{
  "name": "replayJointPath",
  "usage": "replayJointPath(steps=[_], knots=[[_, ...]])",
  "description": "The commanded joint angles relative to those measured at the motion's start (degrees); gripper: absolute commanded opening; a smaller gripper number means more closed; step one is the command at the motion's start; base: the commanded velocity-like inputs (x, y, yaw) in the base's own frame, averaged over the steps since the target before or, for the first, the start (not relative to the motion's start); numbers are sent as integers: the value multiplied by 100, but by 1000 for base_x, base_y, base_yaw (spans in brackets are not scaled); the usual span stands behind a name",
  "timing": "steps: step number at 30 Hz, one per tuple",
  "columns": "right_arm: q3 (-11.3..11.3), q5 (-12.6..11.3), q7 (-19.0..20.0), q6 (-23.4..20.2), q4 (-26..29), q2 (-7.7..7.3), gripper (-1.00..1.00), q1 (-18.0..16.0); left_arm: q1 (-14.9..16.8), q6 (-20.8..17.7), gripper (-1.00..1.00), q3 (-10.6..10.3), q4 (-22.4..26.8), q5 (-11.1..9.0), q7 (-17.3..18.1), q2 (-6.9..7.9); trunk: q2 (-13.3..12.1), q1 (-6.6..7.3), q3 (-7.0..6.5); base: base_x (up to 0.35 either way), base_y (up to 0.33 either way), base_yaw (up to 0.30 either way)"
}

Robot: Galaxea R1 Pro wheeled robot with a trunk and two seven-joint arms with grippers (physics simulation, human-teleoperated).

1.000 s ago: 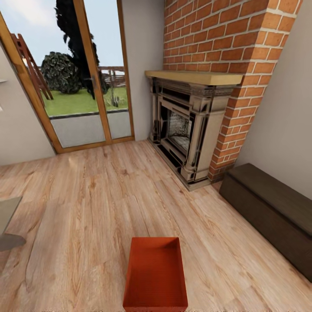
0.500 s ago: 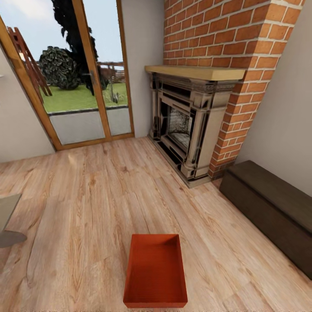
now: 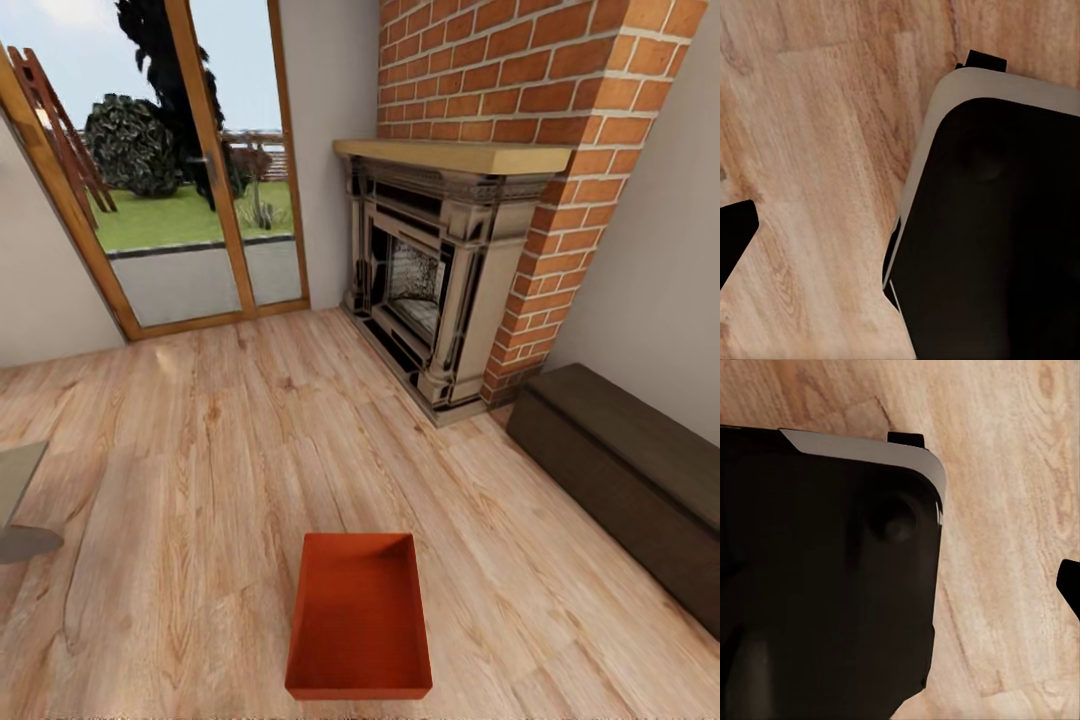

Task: Move the two storage containers from the living room to the garage. In the garage, place one container on the floor and stack the other container on top of it (either order is fine).

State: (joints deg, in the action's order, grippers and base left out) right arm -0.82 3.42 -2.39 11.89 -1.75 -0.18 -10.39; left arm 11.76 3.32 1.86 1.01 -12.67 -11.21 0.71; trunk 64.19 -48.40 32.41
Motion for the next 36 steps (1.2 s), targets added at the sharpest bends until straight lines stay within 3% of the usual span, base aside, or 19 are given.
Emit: replayJointPath(steps=[1,36], knots=[[-6,36,-25,31,-19,0,100,-7,4,21,100,16,-4,-25,-4,-1,3,0,14,0,0,0],[-6,36,-25,41,-19,0,100,-7,5,24,100,16,-4,-25,-4,-1,3,0,339,0,0,0]])
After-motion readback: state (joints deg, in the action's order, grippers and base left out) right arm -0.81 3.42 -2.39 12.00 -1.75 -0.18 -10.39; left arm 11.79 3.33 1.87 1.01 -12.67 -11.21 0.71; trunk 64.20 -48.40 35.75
